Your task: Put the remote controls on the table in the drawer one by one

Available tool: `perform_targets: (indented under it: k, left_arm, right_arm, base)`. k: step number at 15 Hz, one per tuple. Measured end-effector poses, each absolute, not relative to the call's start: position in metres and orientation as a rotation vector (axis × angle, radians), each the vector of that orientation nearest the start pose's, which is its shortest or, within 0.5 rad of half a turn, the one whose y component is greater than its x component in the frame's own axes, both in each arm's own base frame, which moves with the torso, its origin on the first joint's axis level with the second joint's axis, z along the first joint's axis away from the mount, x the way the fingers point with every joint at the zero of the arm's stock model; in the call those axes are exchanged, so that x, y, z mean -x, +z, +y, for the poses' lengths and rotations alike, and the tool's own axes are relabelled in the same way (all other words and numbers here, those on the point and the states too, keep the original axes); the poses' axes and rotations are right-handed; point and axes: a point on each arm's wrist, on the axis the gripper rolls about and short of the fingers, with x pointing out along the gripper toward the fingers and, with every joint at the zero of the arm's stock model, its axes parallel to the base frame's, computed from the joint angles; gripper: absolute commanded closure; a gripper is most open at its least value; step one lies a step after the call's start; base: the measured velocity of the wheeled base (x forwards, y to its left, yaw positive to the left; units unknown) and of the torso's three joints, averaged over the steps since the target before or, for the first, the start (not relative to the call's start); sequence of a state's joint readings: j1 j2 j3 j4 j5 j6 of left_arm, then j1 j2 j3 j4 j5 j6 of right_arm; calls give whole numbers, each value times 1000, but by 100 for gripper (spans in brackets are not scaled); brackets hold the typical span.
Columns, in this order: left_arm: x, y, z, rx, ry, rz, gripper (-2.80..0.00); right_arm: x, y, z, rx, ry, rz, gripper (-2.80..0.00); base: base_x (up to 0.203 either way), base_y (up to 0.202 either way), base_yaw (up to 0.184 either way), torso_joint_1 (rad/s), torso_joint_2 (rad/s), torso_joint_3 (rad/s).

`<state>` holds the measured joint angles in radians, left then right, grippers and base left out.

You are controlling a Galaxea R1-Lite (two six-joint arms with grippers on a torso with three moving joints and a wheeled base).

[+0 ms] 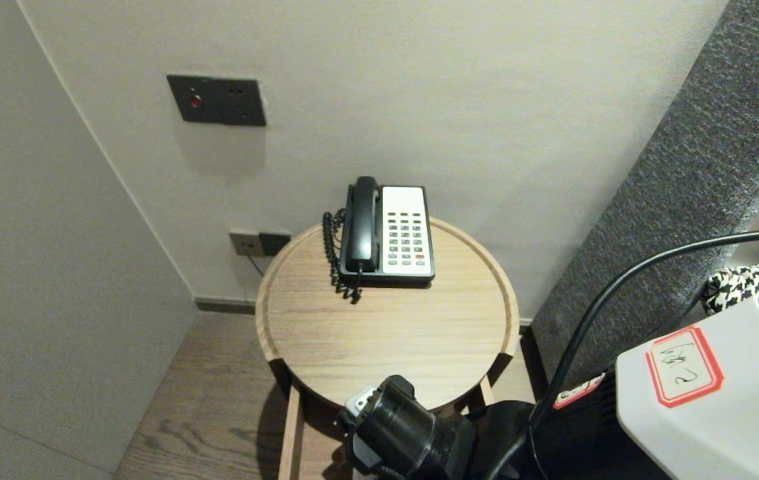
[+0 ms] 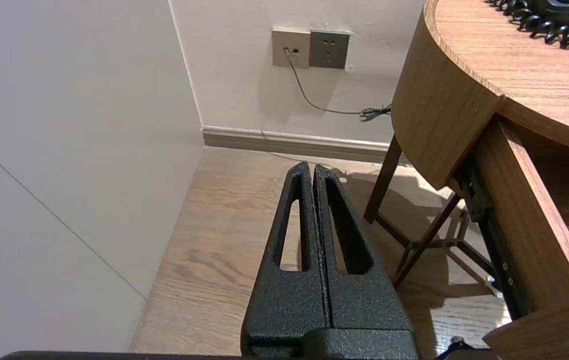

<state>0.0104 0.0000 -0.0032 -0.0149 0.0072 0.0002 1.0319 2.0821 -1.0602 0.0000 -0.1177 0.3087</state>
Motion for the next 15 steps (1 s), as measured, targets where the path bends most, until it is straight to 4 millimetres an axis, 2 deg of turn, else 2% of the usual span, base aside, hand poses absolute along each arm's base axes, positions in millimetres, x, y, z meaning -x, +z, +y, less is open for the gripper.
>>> perform_targets:
  k: [8, 9, 15]
  left_arm:
    - [23, 78, 0, 0, 18, -18, 0]
    - [23, 78, 0, 0, 18, -18, 0]
    - [23, 78, 0, 0, 18, -18, 0]
  right_arm:
    - [-184, 64, 302, 307, 674, 996, 0]
    - [-184, 64, 302, 308, 674, 996, -280]
    - [-184, 63, 302, 311, 673, 1001, -280]
  base:
    - [0, 0, 0, 0, 0, 0]
    - [0, 0, 0, 0, 0, 0]
    - [0, 0, 0, 0, 0, 0]
